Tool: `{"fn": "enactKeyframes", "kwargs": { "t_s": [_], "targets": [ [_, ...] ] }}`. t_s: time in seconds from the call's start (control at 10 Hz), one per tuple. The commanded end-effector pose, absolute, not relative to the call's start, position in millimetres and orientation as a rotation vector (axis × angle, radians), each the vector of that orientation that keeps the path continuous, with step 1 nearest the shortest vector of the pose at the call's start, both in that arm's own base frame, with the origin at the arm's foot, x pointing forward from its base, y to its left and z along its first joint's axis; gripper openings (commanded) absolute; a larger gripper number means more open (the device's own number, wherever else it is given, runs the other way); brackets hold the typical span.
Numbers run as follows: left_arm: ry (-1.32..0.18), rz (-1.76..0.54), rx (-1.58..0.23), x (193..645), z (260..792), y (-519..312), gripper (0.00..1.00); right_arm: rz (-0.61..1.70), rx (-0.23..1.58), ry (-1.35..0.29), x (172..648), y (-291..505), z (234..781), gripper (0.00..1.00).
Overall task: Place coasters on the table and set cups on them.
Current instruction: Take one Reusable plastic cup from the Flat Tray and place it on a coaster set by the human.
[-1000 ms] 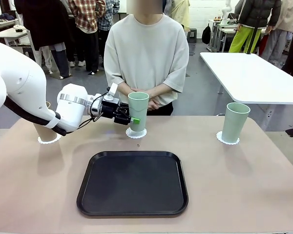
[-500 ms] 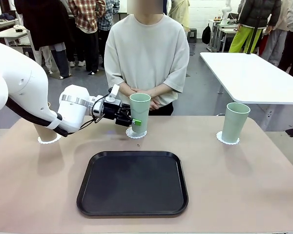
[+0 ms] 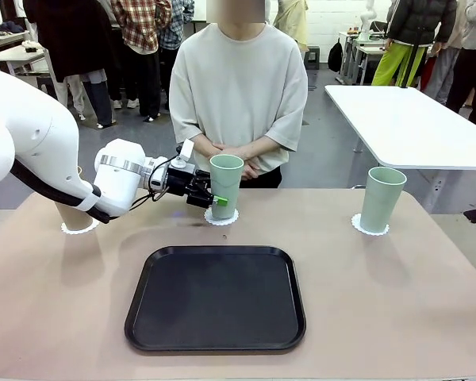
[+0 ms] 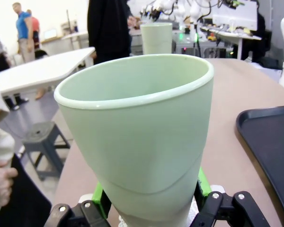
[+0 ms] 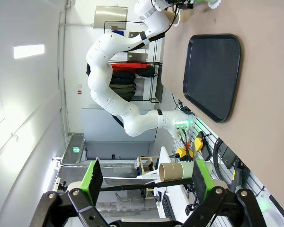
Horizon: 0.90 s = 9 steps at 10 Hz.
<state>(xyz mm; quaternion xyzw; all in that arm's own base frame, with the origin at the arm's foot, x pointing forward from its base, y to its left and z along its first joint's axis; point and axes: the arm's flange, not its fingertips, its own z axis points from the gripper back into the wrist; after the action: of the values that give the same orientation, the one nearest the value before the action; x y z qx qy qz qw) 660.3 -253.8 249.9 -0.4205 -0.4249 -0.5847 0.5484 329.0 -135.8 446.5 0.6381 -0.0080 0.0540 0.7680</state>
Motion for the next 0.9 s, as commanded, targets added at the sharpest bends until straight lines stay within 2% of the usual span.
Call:
{"fn": "enactKeyframes", "kwargs": {
  "t_s": [0.0, 0.4, 0.5, 0.8],
  "targets": [
    [-1.015, -1.404, -0.968, 668.8, 245.2, -259.2, 0.84, 0.104, 1.384, -0.007, 328.3, -136.0, 447.6, 1.00],
    [-1.004, -1.402, -0.977, 670.7, 242.4, -253.5, 0.84, 0.104, 1.384, -0.007, 328.3, -136.0, 447.6, 1.00],
    [-1.000, -1.400, -0.980, 670.4, 243.5, -253.9, 1.00, 0.104, 1.384, -0.007, 328.3, -136.0, 447.6, 1.00],
    [-0.982, -1.402, -0.967, 670.1, 243.8, -250.2, 1.00, 0.104, 1.384, -0.007, 328.3, -136.0, 447.6, 1.00]
  ]
}}
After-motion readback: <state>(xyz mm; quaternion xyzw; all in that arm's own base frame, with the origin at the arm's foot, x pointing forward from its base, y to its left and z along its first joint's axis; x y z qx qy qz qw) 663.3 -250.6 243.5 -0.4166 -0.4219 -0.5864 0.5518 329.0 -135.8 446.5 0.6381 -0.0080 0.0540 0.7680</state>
